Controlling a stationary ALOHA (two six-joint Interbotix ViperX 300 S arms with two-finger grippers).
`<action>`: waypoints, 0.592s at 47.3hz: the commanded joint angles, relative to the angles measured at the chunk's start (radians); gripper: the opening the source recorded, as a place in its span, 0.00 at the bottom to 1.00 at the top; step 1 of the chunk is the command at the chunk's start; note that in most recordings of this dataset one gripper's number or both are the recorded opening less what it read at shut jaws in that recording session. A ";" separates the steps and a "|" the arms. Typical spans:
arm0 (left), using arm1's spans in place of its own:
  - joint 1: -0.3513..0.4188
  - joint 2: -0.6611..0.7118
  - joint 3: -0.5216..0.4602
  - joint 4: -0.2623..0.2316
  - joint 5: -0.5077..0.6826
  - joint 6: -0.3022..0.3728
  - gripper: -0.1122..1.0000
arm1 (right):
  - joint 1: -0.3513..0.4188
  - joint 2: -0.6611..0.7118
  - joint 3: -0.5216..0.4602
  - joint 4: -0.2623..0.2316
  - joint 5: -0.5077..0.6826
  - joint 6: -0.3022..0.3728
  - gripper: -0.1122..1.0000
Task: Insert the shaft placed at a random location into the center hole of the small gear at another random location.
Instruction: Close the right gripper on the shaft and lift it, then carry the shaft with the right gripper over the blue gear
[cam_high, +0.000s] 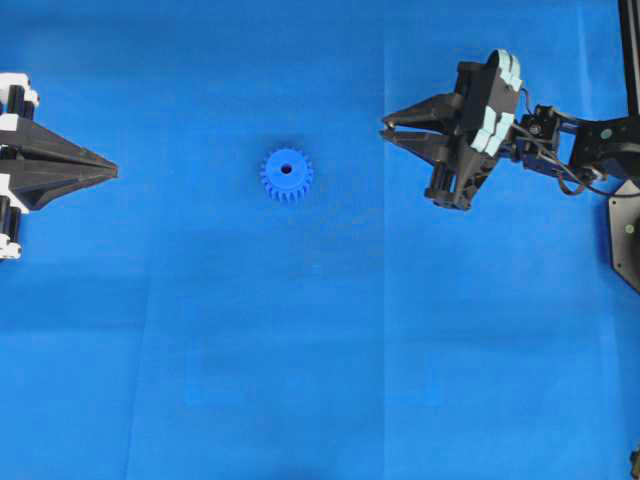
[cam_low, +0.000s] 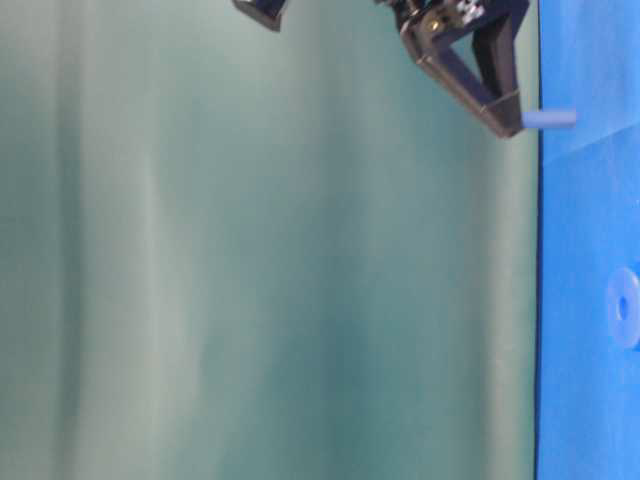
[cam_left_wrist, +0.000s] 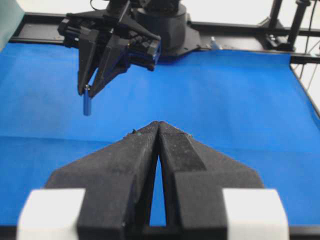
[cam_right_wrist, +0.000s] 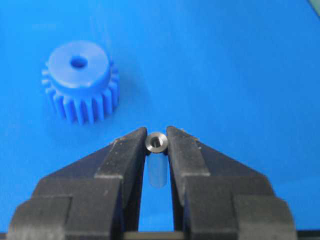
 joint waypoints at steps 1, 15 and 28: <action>-0.002 0.008 -0.008 0.000 -0.009 -0.002 0.10 | 0.008 0.015 -0.052 0.000 -0.006 -0.002 0.13; -0.002 0.009 -0.002 0.000 -0.023 -0.002 0.10 | 0.063 0.130 -0.224 -0.017 0.025 -0.021 0.13; -0.002 0.009 0.000 0.000 -0.032 -0.002 0.10 | 0.098 0.202 -0.350 -0.017 0.077 -0.040 0.13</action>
